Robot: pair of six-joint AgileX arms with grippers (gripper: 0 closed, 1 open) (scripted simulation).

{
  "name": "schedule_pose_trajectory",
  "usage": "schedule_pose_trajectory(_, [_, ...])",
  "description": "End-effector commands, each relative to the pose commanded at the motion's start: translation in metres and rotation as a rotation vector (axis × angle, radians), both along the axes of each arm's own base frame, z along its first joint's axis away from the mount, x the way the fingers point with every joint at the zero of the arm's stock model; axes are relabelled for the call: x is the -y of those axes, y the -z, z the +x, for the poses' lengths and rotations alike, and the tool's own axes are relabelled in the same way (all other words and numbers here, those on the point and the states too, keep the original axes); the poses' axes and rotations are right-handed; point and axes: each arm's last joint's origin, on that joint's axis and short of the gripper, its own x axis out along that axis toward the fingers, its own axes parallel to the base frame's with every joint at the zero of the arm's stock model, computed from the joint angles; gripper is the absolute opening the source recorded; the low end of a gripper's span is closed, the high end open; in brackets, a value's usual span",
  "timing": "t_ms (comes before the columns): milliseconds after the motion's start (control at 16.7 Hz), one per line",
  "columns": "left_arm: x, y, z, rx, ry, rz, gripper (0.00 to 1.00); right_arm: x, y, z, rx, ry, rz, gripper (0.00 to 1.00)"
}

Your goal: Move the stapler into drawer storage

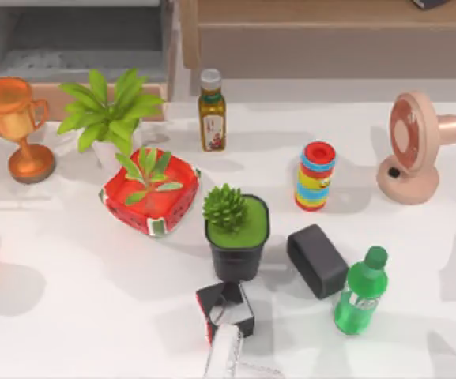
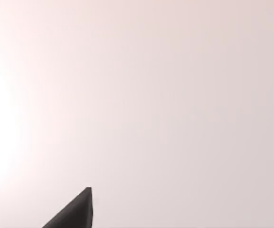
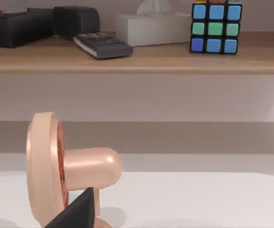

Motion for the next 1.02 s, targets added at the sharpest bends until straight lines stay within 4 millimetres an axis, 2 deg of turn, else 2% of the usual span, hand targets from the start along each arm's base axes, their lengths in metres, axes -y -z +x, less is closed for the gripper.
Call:
schedule_pose_trajectory(180, [0.049,0.041,-0.013,-0.019,0.185,0.001,1.00,0.000,0.000,0.000,0.000,0.000,0.000,1.00])
schedule_pose_trajectory(300, [0.078,0.059,-0.017,-0.034,0.310,-0.013,1.00,0.000,0.000,0.000,0.000,0.000,0.000,1.00])
schedule_pose_trajectory(420, [0.099,0.070,-0.018,-0.047,0.405,-0.028,1.00,0.000,0.000,0.000,0.000,0.000,0.000,1.00])
schedule_pose_trajectory(540, [0.105,0.074,-0.019,-0.052,0.434,-0.033,1.00,0.000,0.000,0.000,0.000,0.000,0.000,1.00])
schedule_pose_trajectory(840, [0.104,0.073,-0.018,-0.051,0.430,-0.032,1.00,0.000,0.000,0.000,0.000,0.000,0.000,1.00])
schedule_pose_trajectory(1020, [0.105,0.073,-0.004,-0.052,0.434,-0.033,1.00,0.000,0.000,0.000,0.000,0.000,0.000,1.00])
